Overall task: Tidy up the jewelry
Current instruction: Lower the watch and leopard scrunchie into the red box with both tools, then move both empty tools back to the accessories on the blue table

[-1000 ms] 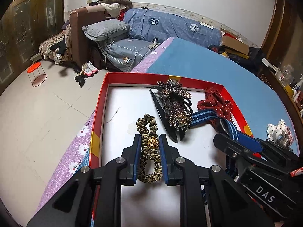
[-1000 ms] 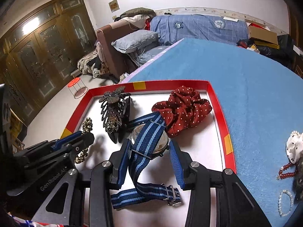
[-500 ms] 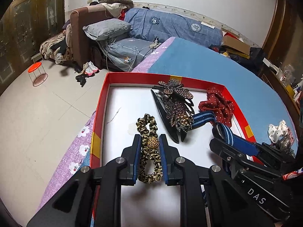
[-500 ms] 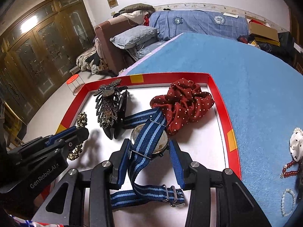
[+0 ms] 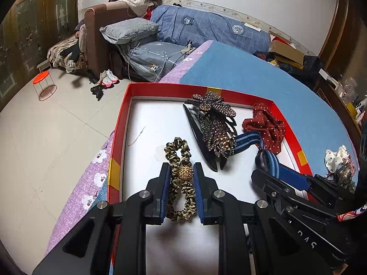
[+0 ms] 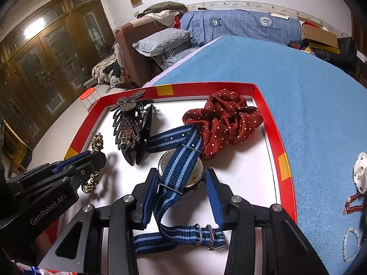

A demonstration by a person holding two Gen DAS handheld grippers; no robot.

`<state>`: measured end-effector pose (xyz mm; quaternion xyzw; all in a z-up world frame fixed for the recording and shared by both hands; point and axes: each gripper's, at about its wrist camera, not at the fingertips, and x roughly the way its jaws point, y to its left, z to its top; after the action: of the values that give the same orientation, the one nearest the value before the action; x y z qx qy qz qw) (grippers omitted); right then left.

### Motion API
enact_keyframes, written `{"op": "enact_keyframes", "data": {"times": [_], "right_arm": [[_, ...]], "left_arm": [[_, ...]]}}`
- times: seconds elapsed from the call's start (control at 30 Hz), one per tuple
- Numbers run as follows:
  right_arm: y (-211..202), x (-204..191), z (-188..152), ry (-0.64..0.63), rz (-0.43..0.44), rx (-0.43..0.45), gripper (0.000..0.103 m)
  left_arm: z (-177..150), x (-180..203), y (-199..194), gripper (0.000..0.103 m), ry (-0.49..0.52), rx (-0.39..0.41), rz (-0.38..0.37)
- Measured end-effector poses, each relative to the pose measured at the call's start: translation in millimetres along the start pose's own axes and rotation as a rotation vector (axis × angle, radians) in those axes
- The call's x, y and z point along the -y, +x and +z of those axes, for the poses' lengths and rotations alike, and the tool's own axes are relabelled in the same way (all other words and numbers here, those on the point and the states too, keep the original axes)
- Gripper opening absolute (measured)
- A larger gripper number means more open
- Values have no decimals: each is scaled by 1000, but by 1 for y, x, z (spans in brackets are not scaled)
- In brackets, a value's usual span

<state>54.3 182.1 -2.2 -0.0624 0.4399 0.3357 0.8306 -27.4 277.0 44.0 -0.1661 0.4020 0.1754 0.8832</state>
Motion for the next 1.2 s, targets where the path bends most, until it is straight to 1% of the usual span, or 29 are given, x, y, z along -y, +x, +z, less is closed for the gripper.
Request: {"op": "enact_keyframes", "data": {"times": [0.1, 0.23, 0.43, 0.63, 0.73, 0.93, 1.03, 1.1, 1.2], "right_arm": [[-1, 3, 1, 11, 16, -4, 47], [-7, 4, 1, 17, 25, 6, 48], [-27, 8, -1, 31, 50, 49, 48], [-55, 19, -7, 59, 79, 97, 48], [-72, 30, -11, 79, 87, 125, 48], [-110, 67, -21, 137, 80, 181, 49], [-128, 91, -30, 170, 54, 206, 51], [-142, 111, -38, 191, 37, 225, 55], [-164, 143, -50, 225, -9, 255, 57]], "left_arm": [[1, -2, 1, 23, -5, -3, -5], [2, -2, 0, 36, -6, 4, -4], [1, 1, -10, 37, -18, 24, -18], [2, 17, -33, 39, 19, 75, -22], [1, 32, -47, 40, 46, 103, -42], [-5, 77, -62, 41, 128, 115, -86], [-12, 103, -63, 41, 174, 103, -116], [-18, 121, -64, 41, 207, 94, -132], [-26, 145, -64, 41, 255, 83, -150]]}}
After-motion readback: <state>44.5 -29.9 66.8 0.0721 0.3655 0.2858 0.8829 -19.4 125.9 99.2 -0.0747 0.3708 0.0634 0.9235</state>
